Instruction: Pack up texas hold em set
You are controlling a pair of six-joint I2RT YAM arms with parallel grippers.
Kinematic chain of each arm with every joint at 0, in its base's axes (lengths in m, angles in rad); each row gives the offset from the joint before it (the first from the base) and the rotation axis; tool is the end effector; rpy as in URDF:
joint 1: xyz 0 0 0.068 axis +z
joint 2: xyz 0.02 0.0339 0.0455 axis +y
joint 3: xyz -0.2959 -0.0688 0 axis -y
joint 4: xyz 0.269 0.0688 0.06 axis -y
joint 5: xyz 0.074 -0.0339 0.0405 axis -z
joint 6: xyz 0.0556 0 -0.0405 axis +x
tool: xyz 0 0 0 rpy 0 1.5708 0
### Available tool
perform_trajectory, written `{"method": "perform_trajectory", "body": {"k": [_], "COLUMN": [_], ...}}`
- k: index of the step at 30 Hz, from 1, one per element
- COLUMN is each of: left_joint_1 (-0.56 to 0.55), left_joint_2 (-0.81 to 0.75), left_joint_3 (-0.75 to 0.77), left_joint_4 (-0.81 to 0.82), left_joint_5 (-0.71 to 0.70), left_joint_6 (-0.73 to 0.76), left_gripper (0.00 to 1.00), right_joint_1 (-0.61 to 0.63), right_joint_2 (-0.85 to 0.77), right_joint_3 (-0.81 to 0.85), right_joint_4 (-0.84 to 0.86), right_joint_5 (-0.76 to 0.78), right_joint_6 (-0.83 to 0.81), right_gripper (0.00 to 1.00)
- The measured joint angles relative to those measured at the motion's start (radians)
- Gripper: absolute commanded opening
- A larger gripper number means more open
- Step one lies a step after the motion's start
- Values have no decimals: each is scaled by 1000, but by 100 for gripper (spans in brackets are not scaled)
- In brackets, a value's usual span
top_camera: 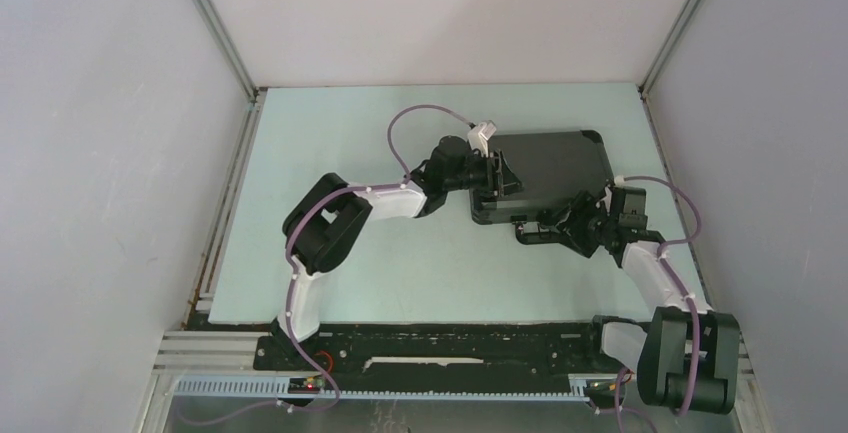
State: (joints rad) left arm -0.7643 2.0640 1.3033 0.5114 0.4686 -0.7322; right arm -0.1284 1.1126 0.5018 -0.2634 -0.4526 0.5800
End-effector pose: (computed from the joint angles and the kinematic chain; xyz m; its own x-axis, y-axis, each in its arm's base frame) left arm 0.3552 -0.3753 0.2016 -0.7564 -0.1011 -0.6462 0.5751 0.3679 -0.7307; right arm 0.2247 -0.0045 0.1786 -0.7257 0.5906 -0.3529 0.2805 0.7223 0.6322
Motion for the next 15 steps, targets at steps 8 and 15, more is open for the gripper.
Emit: {"method": "perform_trajectory", "body": {"k": [8,15], "left_joint_1": [23,45], "left_joint_2": [0,0], "left_joint_3": [-2,-2], "left_joint_4": [-5,-14], "left_joint_5": [6,-2], "left_joint_6": [37,64], "left_gripper": [53,53], "right_joint_1": [7,-29], "right_joint_2": [-55,-67], "right_joint_3": [0,-51], "right_joint_4": [-74,-30], "right_joint_5": [-3,-62], "right_joint_6": [-11,0], "right_gripper": [71,65]}}
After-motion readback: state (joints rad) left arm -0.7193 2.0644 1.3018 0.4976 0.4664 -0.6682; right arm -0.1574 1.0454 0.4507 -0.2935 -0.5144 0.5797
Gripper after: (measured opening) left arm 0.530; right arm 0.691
